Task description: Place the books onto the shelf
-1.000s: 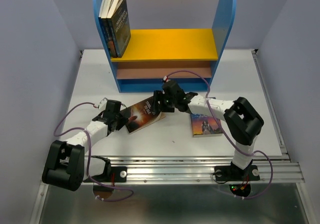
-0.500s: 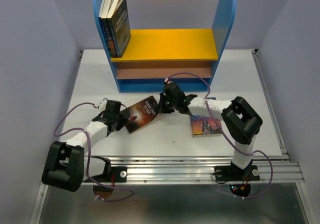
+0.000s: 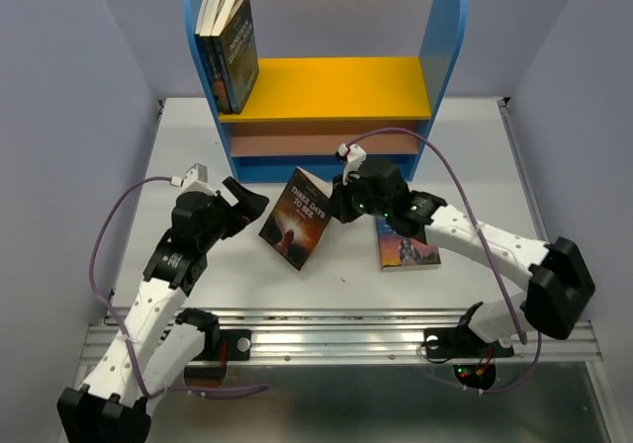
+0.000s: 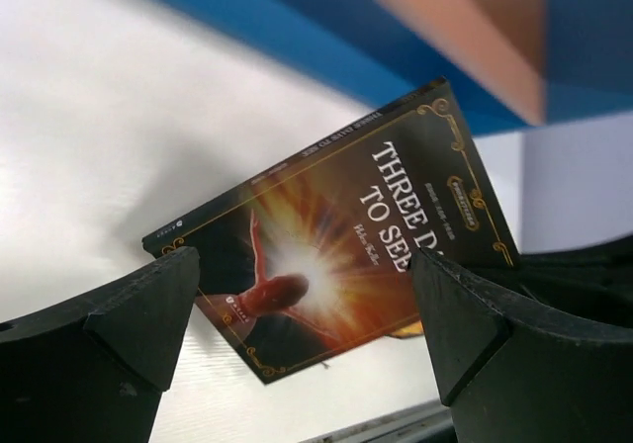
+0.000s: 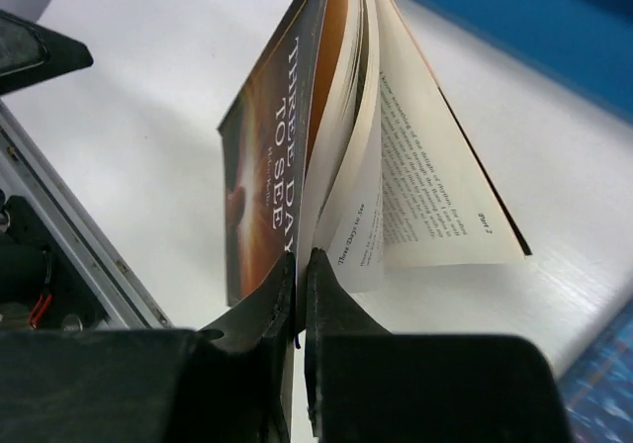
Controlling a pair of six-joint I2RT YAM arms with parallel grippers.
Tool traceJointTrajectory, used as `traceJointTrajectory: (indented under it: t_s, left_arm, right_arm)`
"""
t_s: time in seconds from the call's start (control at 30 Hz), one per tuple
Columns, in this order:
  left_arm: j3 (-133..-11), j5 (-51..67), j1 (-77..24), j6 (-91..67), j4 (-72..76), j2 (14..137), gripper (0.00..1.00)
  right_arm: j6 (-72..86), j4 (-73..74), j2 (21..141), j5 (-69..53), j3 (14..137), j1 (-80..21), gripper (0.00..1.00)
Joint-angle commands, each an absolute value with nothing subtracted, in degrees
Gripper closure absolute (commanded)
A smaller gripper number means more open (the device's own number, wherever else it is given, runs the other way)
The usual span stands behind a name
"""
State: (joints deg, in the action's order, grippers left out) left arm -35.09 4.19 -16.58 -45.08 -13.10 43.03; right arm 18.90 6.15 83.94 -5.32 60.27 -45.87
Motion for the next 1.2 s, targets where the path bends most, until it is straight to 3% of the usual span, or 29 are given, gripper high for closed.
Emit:
traceJointTrajectory:
  t_s: [0.0, 0.23, 0.37, 0.77, 1.17]
  left_arm:
    - [-37.4, 16.6, -17.0, -38.5, -6.2, 37.2, 0.01]
    - [-31.9, 40.8, -17.1, -32.9, 19.0, 35.4, 0.01]
    - [-32.4, 41.2, -17.1, -27.7, 19.7, 36.0, 0.01]
    - [-22.9, 53.3, -17.3, -26.8, 43.7, 36.9, 0.01]
    - [-24.0, 56.6, -17.3, -22.2, 43.2, 42.5, 0.01]
  right_arm:
    - [8.5, 9.6, 74.1, -5.1, 62.6, -46.3, 0.99]
    - [-2.3, 21.1, 66.8, -17.7, 68.9, -46.3, 0.99]
    - [-3.6, 30.1, 65.5, -18.5, 73.1, -46.3, 0.99]
    - [-4.6, 41.7, 65.3, -17.8, 84.2, -46.3, 0.99]
    - [-7.0, 46.8, 67.0, -22.3, 89.9, -46.3, 0.99]
